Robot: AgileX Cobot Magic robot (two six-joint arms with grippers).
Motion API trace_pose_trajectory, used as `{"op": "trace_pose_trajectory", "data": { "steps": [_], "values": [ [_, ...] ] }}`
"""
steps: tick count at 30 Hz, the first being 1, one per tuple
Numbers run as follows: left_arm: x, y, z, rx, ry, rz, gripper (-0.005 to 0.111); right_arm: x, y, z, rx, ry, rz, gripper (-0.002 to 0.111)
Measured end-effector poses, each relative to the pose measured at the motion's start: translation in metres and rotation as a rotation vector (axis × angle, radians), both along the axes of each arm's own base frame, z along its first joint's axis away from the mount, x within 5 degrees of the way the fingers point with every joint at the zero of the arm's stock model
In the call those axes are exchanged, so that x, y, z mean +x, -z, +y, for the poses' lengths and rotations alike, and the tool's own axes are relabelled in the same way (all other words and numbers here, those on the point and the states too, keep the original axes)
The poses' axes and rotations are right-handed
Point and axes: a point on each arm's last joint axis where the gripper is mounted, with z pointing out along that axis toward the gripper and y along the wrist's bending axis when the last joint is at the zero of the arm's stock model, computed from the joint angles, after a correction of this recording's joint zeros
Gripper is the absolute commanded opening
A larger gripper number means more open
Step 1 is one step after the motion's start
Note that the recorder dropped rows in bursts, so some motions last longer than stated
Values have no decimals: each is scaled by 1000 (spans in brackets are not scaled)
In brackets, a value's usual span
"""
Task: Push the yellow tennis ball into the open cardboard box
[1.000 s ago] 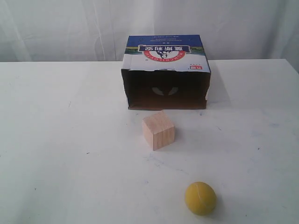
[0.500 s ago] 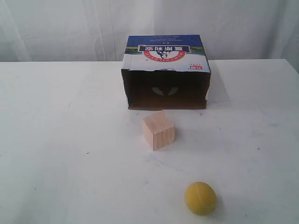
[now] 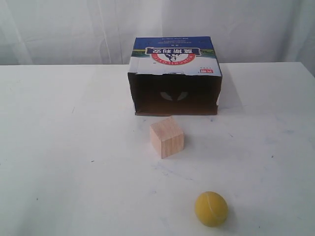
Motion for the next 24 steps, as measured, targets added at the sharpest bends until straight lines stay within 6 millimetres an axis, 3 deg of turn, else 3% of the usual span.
{"op": "trace_pose_trajectory", "data": {
  "steps": [2,4,7,9,10,12,15,20,24],
  "values": [
    [0,0,0,0,0,0,0,51,-2,-4,-75,117,209,0],
    [0,0,0,0,0,0,0,116,19,-10,-197,232,492,0],
    [0,0,0,0,0,0,0,206,92,-17,-430,307,964,0],
    [0,0,0,0,0,0,0,244,153,-21,-472,232,1282,0],
    [0,0,0,0,0,0,0,252,174,-21,-445,185,1395,0],
    [0,0,0,0,0,0,0,260,213,-18,-345,62,1640,0],
    [0,0,0,0,0,0,0,255,238,-8,-296,-88,1929,0],
    [0,0,0,0,0,0,0,222,242,28,-367,-452,2234,0],
    [0,0,0,0,0,0,0,194,239,75,-470,-890,2178,0]
  ]
}}
